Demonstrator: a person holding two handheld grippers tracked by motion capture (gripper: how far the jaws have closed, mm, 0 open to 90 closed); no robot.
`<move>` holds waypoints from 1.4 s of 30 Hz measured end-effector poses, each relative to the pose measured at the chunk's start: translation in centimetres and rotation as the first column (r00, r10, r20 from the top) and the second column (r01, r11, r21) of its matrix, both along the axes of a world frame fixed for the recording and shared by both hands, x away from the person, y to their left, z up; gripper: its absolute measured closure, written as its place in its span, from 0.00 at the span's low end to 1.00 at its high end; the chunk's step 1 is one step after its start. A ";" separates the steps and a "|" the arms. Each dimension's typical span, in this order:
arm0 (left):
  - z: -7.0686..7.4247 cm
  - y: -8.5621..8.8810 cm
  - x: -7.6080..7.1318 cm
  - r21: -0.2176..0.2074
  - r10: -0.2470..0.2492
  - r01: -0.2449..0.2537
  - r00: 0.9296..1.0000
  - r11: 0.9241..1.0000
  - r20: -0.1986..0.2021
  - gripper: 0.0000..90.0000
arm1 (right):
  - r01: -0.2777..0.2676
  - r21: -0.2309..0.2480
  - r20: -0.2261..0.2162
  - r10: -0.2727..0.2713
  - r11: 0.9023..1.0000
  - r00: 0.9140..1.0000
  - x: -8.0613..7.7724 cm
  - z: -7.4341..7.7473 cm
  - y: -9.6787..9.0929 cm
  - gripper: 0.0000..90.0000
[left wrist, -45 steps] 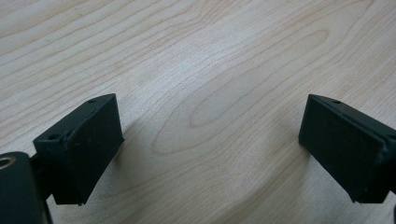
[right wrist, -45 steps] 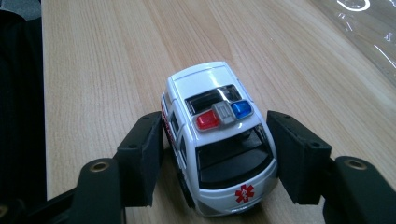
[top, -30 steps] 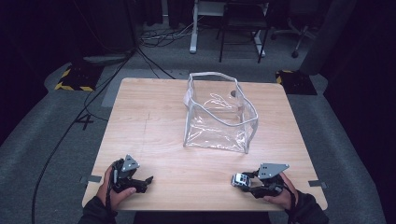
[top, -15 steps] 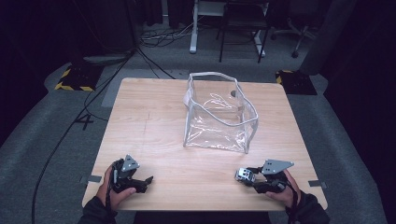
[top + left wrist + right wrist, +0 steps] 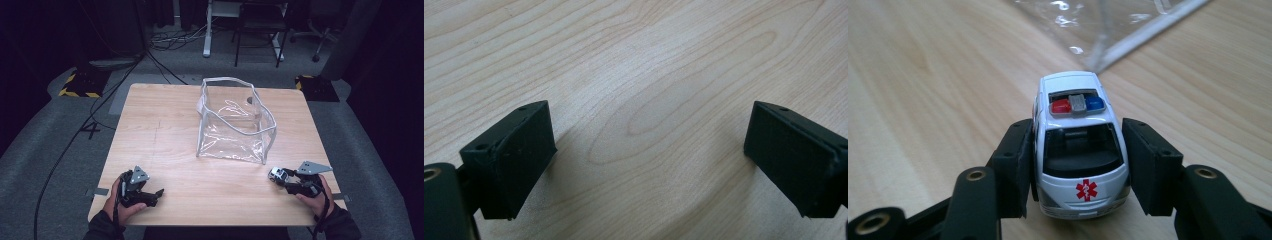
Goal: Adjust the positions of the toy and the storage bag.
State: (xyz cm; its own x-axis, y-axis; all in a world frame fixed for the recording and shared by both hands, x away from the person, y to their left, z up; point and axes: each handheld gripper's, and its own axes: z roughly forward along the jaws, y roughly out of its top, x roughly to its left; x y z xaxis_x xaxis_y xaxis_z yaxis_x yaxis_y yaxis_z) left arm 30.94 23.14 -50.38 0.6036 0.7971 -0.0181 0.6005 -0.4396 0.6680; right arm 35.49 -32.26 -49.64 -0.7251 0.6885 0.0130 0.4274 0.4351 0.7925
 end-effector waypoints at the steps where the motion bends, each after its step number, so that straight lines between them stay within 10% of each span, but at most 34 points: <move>1: 0.0 0.0 0.0 0.000 0.000 0.000 1.000 1.000 0.000 0.07 | 0.000 0.000 0.000 0.000 1.000 1.000 0.0 0.0 0.0 0.54; 18: 0.0 0.0 0.0 -0.002 0.003 -0.003 1.000 1.000 0.001 0.07 | 0.091 0.109 0.003 -0.092 0.990 0.996 1.9 0.7 -2.3 0.54; 42: 0.0 0.0 0.0 0.003 0.005 -0.005 1.000 1.000 0.001 0.07 | 0.096 0.087 0.064 -0.101 0.992 0.993 3.0 3.4 -1.9 0.54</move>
State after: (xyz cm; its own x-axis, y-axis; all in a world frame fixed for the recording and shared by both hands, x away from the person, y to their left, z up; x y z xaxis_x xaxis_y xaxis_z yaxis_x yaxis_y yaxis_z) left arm 30.97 23.12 -50.33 0.6000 0.7998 -0.0153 0.6017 -0.4386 0.6675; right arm 38.53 -34.14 -46.24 -0.6549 0.7552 0.0262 0.4087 0.3248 0.8529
